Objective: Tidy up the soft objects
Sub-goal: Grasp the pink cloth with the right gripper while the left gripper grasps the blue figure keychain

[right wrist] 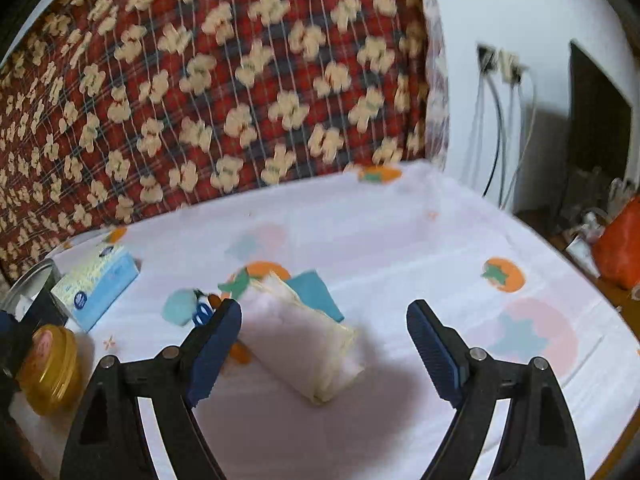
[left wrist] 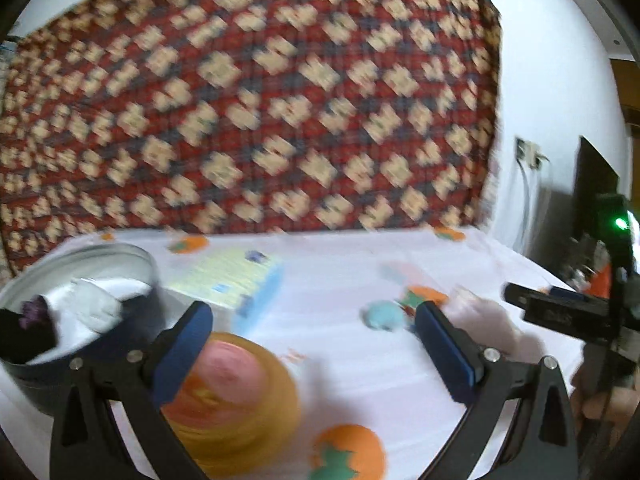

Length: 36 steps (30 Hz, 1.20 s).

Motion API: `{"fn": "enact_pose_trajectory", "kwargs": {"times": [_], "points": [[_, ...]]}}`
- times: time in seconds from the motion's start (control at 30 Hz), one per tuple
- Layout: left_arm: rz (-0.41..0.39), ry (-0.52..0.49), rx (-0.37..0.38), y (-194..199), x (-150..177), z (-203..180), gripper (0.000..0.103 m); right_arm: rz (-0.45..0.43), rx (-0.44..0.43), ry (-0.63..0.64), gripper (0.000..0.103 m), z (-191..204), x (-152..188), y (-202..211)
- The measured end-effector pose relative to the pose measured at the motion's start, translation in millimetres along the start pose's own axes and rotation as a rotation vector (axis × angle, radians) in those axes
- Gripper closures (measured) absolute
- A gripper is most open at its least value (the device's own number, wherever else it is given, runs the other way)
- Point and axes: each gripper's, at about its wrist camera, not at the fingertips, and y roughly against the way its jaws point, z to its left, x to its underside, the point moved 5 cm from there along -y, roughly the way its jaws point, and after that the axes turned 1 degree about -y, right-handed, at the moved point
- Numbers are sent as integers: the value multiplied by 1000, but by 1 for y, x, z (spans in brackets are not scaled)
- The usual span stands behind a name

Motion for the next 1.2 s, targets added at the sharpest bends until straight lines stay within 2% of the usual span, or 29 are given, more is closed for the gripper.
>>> {"fn": "enact_pose_trajectory", "kwargs": {"times": [0.07,0.2,0.3,0.4,0.43,0.5,0.6,0.7,0.8,0.9,1.0,1.07,1.2], "points": [[39,-15,27,-7,2,-11,1,50,-45,0,16,-3,1,-11],[120,-24,75,-21,8,-27,1,145,-71,80,17,9,5,-34],[166,-26,83,-29,11,-33,1,214,-114,110,20,16,9,-50],[199,-12,86,-35,14,-34,1,307,-124,120,50,17,17,-67],[209,-10,89,-38,15,-34,1,294,-118,122,61,17,16,-66],[228,-4,98,-41,18,-35,1,290,-136,119,77,15,17,-63],[250,3,116,-46,19,-36,1,223,-182,60,87,5,13,-48],[274,23,143,-52,20,-37,1,125,-237,-33,87,-11,8,-29],[307,50,170,-60,22,-40,1,52,-346,-139,86,-27,2,-18],[313,51,166,-64,22,-43,1,101,-405,-208,86,-32,4,-27],[302,52,162,-64,20,-46,1,131,-403,-263,86,-39,6,-37],[298,46,159,-65,19,-48,1,127,-359,-282,86,-45,7,-38],[306,31,186,-68,17,-57,1,66,-347,-280,87,-49,3,-26]]}}
